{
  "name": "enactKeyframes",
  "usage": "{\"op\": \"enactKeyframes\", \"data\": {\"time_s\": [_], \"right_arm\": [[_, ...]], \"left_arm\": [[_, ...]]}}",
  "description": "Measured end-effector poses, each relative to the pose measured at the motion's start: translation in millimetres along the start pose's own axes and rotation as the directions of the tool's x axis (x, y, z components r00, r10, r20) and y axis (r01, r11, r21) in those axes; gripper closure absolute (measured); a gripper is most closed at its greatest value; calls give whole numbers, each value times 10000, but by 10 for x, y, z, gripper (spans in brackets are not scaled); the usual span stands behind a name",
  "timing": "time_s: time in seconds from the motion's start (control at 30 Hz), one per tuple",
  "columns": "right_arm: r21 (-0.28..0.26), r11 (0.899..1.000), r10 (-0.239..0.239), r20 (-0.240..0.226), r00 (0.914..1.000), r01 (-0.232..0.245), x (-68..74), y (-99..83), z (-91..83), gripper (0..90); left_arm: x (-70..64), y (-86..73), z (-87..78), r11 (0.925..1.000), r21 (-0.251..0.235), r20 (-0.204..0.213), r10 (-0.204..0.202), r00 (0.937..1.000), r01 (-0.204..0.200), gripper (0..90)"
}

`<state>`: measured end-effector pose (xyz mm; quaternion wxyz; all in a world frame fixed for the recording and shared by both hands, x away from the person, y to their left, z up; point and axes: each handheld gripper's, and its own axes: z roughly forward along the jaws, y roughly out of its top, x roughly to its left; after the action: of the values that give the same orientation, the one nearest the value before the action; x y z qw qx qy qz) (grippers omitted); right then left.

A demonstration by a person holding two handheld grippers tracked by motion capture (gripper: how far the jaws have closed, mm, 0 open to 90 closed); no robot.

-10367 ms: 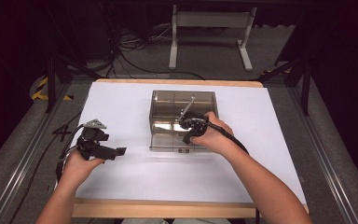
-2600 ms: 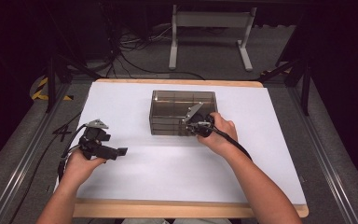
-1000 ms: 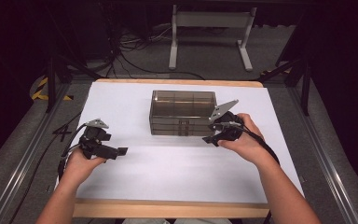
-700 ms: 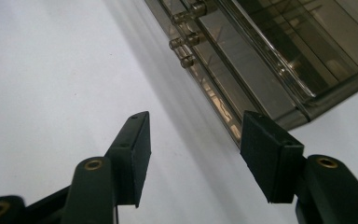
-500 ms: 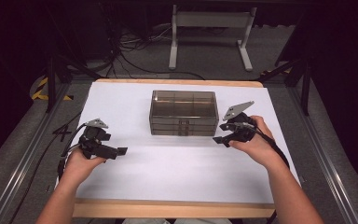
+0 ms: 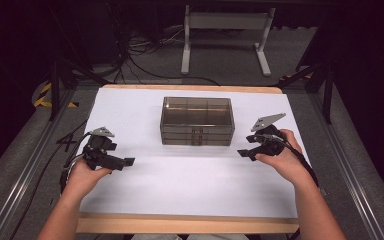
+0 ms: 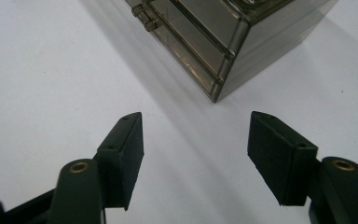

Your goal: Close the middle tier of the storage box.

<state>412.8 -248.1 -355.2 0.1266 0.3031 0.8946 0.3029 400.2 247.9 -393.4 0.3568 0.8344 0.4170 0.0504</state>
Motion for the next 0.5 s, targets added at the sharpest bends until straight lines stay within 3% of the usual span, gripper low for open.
{"op": "enactKeyframes", "data": {"time_s": [0.5], "right_arm": [[91,9968,787,475,9958,-792,-149,-253,27,345]], "left_arm": [[82,-32,-3,9999,159,-295,-49,9996,54,27]]}}
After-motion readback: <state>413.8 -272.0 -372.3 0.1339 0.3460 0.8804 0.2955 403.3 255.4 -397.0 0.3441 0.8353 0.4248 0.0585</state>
